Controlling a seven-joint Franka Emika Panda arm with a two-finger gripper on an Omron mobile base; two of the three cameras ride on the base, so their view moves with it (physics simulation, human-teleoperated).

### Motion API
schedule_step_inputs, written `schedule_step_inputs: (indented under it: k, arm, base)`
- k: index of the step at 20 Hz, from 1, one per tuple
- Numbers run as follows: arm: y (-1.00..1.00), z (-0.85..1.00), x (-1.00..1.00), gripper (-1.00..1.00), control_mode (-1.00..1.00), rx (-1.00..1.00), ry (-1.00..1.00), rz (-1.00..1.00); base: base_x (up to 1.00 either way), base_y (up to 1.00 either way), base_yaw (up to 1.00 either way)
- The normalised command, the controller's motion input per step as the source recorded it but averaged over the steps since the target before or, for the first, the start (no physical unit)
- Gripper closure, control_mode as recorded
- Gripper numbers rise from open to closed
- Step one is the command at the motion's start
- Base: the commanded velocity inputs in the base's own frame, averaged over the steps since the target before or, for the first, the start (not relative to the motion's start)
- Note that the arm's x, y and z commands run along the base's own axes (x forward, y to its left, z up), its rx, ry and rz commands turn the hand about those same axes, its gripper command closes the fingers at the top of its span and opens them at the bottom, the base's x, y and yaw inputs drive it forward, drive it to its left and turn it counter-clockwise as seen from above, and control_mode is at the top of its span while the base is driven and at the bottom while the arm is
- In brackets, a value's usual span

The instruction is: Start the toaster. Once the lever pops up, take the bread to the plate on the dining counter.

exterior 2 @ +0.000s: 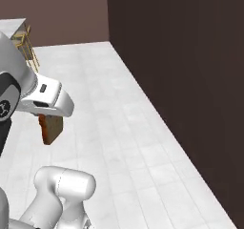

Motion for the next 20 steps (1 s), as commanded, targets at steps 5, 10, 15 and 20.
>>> schedule_step_inputs:
  k: [5, 10, 15, 20]
  arm:
    - [0.00, 0.00, 0.00, 1.00, 1.00, 0.00, 0.00, 0.00]
    - [0.00, 0.00, 0.00, 1.00, 1.00, 0.00, 0.00, 0.00]
    - [0.00, 0.00, 0.00, 1.00, 1.00, 0.00, 0.00, 0.00]
    - [0.00, 0.00, 0.00, 1.00, 1.00, 0.00, 0.00, 0.00]
  base:
    - [0.92, -0.52, 0.26]
    - [0.90, -0.32, 0.28]
    - [0.98, -0.25, 0.29]
    - [1.00, -0.31, 0.28]
